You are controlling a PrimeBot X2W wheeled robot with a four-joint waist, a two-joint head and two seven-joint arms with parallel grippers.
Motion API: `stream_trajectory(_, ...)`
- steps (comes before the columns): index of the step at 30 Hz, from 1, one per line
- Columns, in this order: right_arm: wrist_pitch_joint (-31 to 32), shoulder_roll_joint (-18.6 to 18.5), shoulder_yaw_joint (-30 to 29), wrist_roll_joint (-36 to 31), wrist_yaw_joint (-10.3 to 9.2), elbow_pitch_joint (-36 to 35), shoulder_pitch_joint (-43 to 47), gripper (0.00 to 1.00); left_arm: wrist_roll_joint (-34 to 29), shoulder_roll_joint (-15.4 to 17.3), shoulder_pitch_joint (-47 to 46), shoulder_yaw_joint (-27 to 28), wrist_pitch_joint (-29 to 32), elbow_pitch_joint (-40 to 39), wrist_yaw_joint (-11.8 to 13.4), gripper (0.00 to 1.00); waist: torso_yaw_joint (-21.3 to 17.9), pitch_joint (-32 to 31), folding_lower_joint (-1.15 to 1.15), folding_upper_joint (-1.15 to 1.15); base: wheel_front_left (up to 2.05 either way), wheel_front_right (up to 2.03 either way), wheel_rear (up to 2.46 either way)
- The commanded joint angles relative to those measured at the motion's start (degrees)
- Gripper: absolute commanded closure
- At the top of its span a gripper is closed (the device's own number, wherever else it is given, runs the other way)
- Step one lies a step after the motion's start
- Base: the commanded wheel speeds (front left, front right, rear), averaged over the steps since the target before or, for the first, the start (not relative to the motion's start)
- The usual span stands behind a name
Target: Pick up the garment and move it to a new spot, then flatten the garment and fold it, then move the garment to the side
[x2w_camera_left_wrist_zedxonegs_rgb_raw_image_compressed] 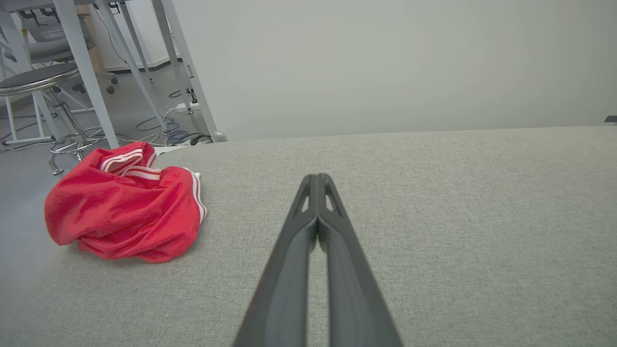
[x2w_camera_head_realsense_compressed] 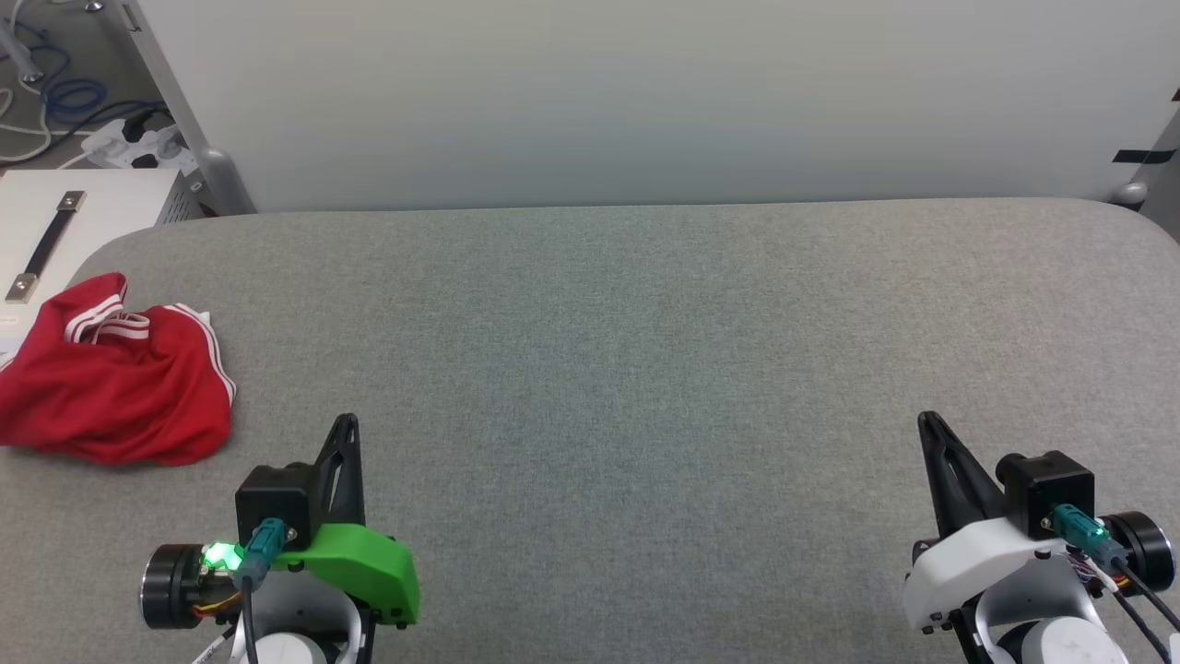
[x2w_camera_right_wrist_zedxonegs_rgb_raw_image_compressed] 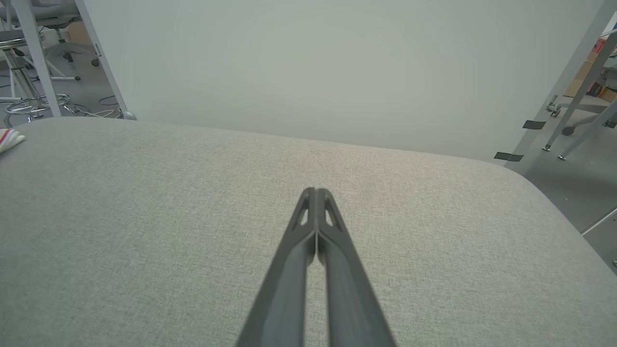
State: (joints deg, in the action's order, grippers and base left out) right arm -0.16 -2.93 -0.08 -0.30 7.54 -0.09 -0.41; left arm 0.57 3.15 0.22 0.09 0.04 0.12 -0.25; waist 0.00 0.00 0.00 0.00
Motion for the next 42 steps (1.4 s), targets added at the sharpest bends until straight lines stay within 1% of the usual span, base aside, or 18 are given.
stream_trajectory(1,0.2,0.1,0.1,0.3,-0.05,0.1,0.4,1.0,-0.6,-0.3,-0.2,-0.1,0.0,-0.1,0.2,1.0,0.0,0.0,0.0,0.0,0.0,0.0,0.0)
stream_trajectory(17,0.2,0.1,0.1,0.3,-0.05,0.1,0.4,1.0,-0.6,-0.3,-0.2,-0.1,0.0,-0.1,0.2,1.0,0.0,0.0,0.0,0.0,0.0,0.0,0.0)
stream_trajectory(18,0.0,0.0,0.0,0.0,0.0,0.0,0.0,0.0,0.0,0.0,0.0,0.0,0.0,0.0,0.0,0.0,0.0,0.0,0.0,0.0,0.0,0.0,0.0)
stream_trajectory(42,-2.4,0.0,0.0,1.0,-0.01,1.5,-0.6,0.0,0.8,0.0,0.0,0.1,-2.5,2.1,-0.9,0.0,-0.1,0.1,0.0,0.0,0.0,0.0,0.0)
